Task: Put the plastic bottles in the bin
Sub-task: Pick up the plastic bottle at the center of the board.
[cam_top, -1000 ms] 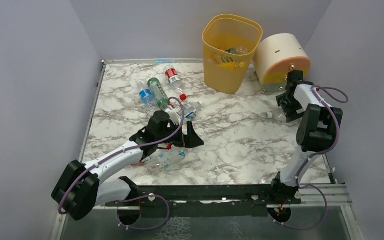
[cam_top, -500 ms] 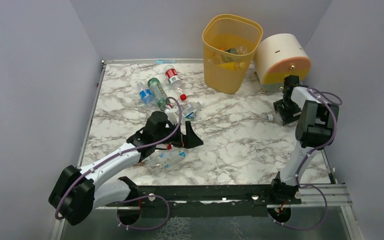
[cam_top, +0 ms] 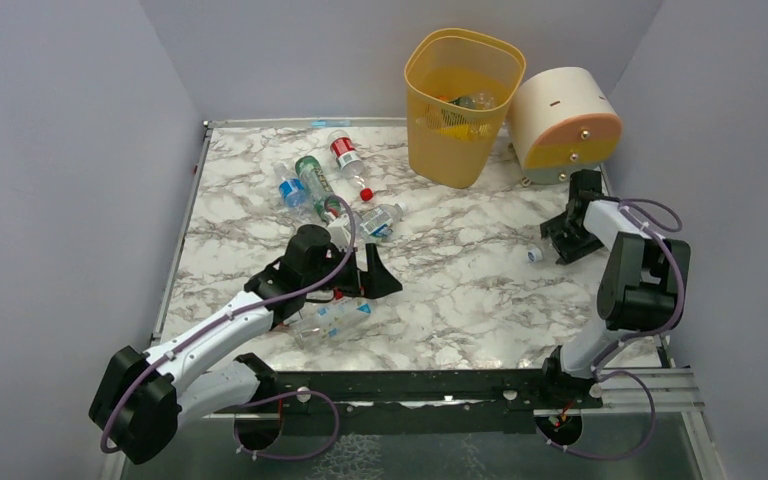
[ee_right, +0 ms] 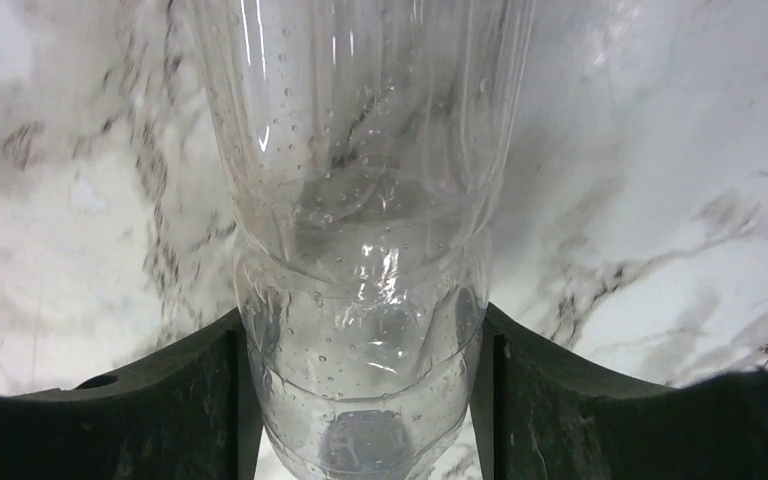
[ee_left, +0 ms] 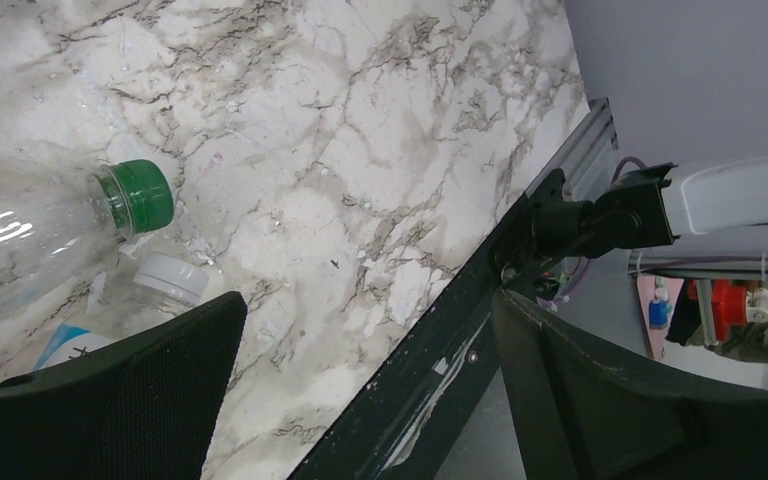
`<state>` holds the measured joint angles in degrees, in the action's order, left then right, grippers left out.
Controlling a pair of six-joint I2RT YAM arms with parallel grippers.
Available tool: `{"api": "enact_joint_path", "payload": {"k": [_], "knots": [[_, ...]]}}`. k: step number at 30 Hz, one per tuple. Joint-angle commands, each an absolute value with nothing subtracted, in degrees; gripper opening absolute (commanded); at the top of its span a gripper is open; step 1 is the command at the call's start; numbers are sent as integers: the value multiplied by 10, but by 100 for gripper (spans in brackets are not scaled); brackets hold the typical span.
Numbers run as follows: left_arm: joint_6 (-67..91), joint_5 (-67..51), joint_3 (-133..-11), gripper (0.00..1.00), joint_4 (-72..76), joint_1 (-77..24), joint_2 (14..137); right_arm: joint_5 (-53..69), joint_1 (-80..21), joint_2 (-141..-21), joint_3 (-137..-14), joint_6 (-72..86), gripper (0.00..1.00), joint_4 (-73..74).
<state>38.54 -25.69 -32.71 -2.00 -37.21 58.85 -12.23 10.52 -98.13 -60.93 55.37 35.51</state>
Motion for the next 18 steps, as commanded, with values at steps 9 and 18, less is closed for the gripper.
{"api": "enact_joint_path", "payload": {"k": [9, 18], "knots": [[396, -206, -337, 99, -38, -374, 542, -12, -28, -811, -563, 445, 60, 326], [384, -187, -366, 99, -80, -374, 542, 133, -60, -714, -559, 365, 61, 275]]}}
